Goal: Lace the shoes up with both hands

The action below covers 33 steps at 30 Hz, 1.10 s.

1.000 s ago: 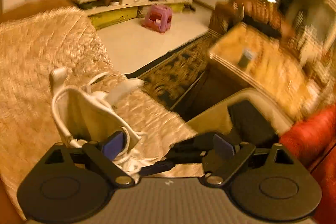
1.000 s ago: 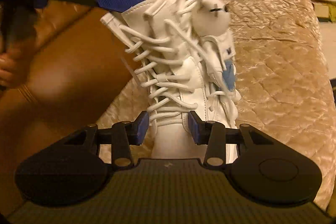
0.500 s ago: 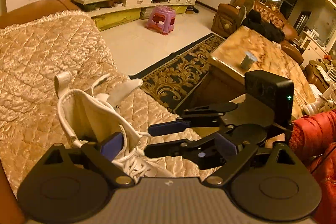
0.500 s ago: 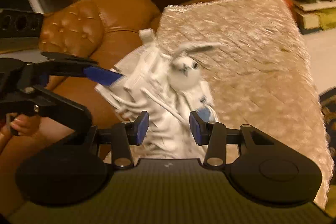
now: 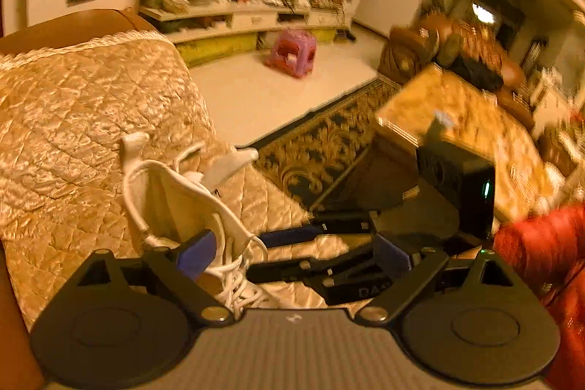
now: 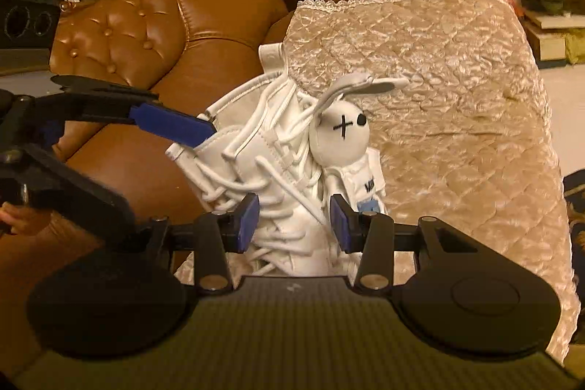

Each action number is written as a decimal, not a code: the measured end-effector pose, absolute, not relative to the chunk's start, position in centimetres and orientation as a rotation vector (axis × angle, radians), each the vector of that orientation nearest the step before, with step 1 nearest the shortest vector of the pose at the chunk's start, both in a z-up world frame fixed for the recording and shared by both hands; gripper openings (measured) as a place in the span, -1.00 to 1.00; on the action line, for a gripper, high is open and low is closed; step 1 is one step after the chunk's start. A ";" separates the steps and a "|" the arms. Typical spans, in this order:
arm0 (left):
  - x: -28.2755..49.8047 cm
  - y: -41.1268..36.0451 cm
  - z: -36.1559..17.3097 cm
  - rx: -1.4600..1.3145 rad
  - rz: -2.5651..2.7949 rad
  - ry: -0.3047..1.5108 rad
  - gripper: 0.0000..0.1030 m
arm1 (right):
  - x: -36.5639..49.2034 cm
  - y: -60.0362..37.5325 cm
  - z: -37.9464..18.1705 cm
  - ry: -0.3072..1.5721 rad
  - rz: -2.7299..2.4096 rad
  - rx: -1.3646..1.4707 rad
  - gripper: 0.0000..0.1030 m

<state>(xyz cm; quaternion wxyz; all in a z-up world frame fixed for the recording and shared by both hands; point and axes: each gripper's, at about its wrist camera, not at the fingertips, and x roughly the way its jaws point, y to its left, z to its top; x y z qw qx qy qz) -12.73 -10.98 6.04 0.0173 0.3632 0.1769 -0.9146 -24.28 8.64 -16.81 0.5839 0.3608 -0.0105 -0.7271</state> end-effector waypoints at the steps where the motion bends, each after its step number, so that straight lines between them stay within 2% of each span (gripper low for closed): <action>1: -12.4 -11.2 6.3 1.089 -2.824 0.590 0.91 | -24.3 9.0 -16.9 -0.017 -1.707 0.849 -0.02; 2: -12.0 -11.3 6.4 1.051 -2.783 0.618 0.96 | -24.3 9.5 -17.2 0.001 -1.720 0.857 0.00; 9: -9.8 -10.7 6.0 0.865 -2.444 0.740 0.97 | -23.7 11.9 -19.1 0.098 -1.764 0.957 0.04; 17: -7.1 -6.9 2.6 0.638 -2.097 0.849 0.96 | -21.7 14.4 -19.5 0.156 -1.831 0.941 0.06; 18: -6.9 -6.1 2.0 0.636 -2.066 0.851 0.96 | -21.5 14.7 -19.5 0.165 -1.843 0.940 0.08; 20: -7.2 -4.3 0.8 0.679 -2.014 0.806 0.96 | -21.0 15.5 -19.5 0.187 -1.874 0.934 0.26; 23: -7.9 -1.1 -0.9 0.768 -1.911 0.739 0.97 | -20.1 16.8 -19.7 0.214 -1.903 0.926 0.38; 29: -9.1 4.3 -3.5 0.874 -1.759 0.801 0.99 | -19.0 19.5 -20.4 0.271 -1.974 0.953 0.39; 33: -9.0 5.8 -4.6 0.926 -1.655 0.849 0.99 | -18.7 20.9 -20.0 0.218 -2.006 0.958 0.39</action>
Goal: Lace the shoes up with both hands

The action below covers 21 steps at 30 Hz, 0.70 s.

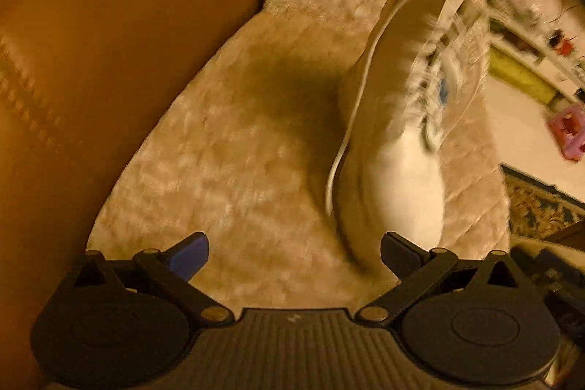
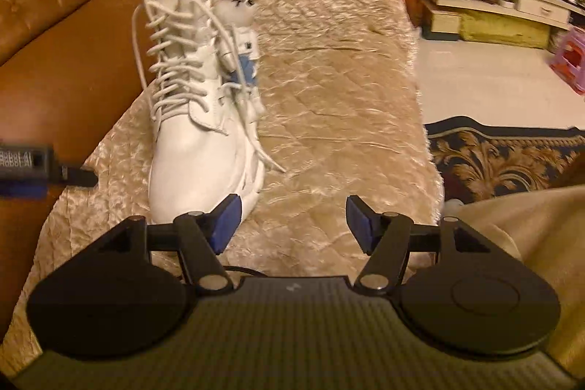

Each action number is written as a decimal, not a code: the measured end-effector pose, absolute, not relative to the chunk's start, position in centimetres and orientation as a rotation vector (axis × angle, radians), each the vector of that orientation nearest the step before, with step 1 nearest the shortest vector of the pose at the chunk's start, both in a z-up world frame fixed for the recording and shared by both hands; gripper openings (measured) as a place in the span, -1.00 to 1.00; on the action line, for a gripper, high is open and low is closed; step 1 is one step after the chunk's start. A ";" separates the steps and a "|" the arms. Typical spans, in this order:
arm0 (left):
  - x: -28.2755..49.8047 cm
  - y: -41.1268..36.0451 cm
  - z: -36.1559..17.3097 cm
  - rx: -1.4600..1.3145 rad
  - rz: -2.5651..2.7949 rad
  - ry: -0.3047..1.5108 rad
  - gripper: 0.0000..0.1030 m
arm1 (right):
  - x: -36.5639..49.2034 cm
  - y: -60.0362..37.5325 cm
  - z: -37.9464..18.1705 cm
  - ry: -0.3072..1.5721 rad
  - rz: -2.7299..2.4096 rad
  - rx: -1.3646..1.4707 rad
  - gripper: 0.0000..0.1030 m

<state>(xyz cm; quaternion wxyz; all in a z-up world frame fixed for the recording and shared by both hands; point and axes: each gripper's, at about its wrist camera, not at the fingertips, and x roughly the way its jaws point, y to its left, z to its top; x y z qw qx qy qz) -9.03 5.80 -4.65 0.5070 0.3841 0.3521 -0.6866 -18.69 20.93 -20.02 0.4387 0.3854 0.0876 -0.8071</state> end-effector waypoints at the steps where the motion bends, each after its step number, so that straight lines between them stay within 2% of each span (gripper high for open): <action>1: -9.0 6.2 -4.9 0.940 -1.640 0.845 0.99 | -18.7 21.2 -19.9 0.200 -2.001 0.958 0.39; 8: -10.6 8.5 -3.6 0.981 -1.654 0.703 0.99 | -17.7 22.4 -17.7 0.166 -1.995 0.945 0.39; 21: -11.1 9.0 -1.7 0.941 -1.705 0.660 0.99 | -16.3 21.6 -14.9 0.274 -2.004 0.947 0.39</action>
